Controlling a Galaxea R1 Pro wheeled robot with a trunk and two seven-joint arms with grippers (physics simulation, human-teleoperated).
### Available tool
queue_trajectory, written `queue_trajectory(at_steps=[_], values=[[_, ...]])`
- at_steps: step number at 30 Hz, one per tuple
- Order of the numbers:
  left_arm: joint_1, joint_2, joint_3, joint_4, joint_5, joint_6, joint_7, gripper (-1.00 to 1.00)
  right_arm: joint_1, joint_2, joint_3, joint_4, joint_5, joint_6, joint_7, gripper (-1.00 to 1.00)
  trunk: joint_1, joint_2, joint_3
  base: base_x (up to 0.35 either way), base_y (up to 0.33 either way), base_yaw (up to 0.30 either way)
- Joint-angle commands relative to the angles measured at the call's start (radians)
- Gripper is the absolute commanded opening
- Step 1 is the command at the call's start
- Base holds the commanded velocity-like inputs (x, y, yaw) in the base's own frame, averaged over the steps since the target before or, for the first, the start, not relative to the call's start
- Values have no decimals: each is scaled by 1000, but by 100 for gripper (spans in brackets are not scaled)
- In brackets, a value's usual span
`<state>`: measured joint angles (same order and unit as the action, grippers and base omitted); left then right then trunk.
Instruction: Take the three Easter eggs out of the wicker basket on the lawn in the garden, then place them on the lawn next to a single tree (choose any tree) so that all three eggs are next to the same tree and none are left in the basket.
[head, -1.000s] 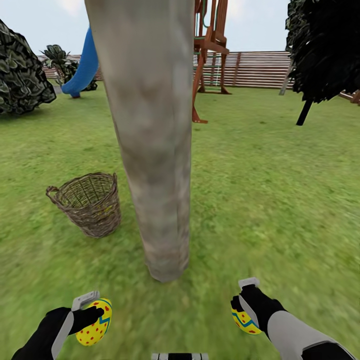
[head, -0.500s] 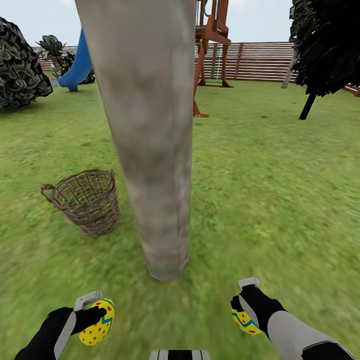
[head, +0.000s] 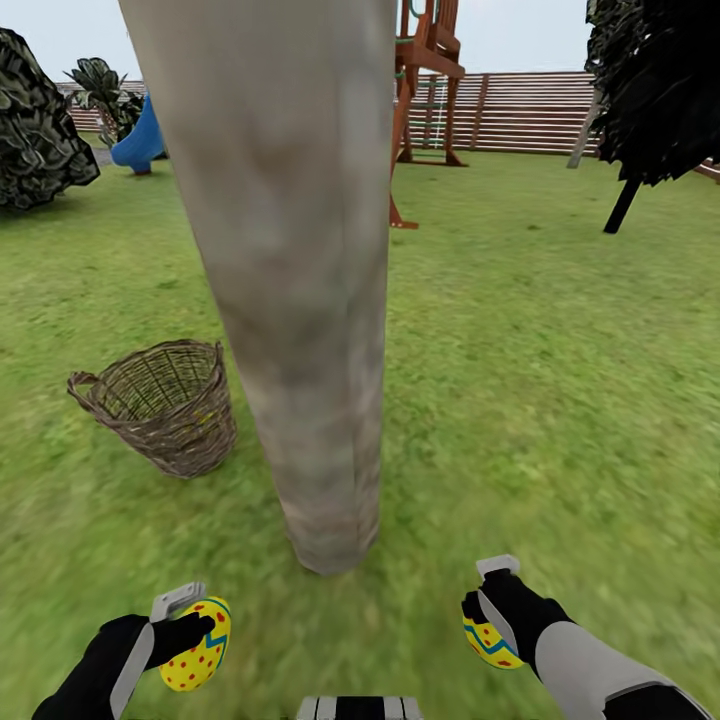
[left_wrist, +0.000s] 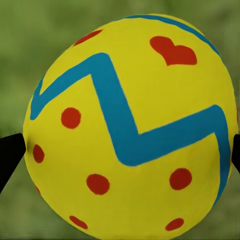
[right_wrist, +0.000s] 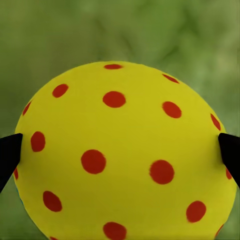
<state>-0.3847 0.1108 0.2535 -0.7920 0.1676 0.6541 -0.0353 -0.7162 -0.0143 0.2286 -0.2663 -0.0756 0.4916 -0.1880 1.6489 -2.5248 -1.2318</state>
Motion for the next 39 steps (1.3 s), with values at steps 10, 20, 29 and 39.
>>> queue_trajectory(at_steps=[10,20,29,39], values=[[0,0,3,-1,3,6,-3,-100,0,0,8,-2,-8,5,-5,-100,4,-3,-40,0,0,0],[0,0,3,-1,3,6,-3,-100,0,0,8,-2,-7,5,-5,-100,8,-5,-74,0,0,0],[0,2,5,86,8,8,-3,-100,0,-4,5,-4,-9,4,-7,-100,9,-5,-78,0,0,0],[0,1,6,79,10,7,-3,-100,0,-2,7,-2,-7,4,-7,-100,9,-5,-78,0,0,0]])
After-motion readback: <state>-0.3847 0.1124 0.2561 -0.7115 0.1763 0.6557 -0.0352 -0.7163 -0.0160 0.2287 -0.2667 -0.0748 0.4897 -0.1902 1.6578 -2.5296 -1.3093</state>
